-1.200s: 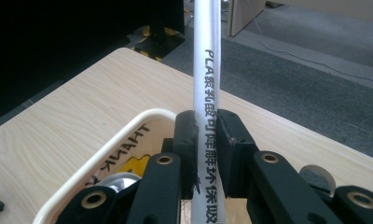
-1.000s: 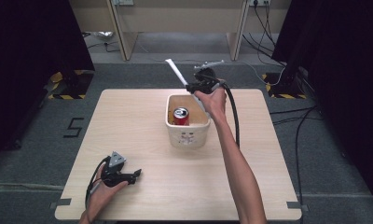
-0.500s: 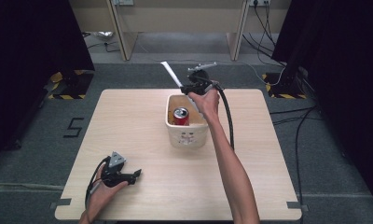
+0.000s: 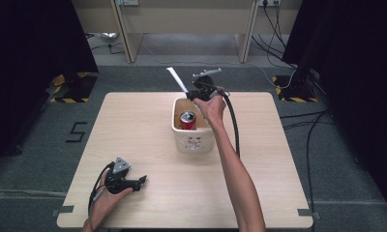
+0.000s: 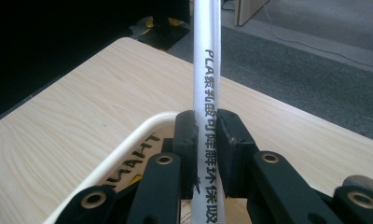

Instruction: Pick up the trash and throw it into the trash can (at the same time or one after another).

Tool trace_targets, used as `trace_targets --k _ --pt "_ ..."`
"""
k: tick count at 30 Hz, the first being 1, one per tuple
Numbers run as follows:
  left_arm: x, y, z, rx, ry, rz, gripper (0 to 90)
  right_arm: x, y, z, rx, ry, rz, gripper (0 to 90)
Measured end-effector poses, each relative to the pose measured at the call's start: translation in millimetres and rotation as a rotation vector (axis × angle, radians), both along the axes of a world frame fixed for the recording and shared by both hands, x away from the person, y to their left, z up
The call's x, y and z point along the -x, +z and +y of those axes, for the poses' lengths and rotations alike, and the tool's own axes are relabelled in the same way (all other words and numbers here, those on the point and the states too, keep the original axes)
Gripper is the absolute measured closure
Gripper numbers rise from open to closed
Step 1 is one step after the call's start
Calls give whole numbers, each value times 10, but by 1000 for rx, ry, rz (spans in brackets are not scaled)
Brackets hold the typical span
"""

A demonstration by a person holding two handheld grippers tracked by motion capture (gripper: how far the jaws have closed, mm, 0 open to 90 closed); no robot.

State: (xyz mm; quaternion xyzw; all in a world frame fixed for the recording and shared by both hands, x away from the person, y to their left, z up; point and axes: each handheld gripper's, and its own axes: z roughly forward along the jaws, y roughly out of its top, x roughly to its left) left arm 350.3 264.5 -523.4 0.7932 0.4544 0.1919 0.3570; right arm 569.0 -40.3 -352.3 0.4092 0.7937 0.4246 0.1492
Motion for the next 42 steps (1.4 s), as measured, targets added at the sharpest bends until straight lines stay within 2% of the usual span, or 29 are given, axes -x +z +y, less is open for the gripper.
trace_targets --k 10,21,24,31,42 --pt "-1 0 0 -1 0 -1 142 3 -95 -6 13 8 11 785" --pt "-1 0 1 0 0 -1 142 3 -177 -32 51 23 50 768" --pt "-1 0 1 -1 0 -1 142 12 -175 -31 64 29 51 713" --pt "-1 1 1 -1 0 0 142 38 -110 -100 42 12 50 550" --pt "-1 1 1 0 -1 1 142 123 5 -303 52 -13 19 452"
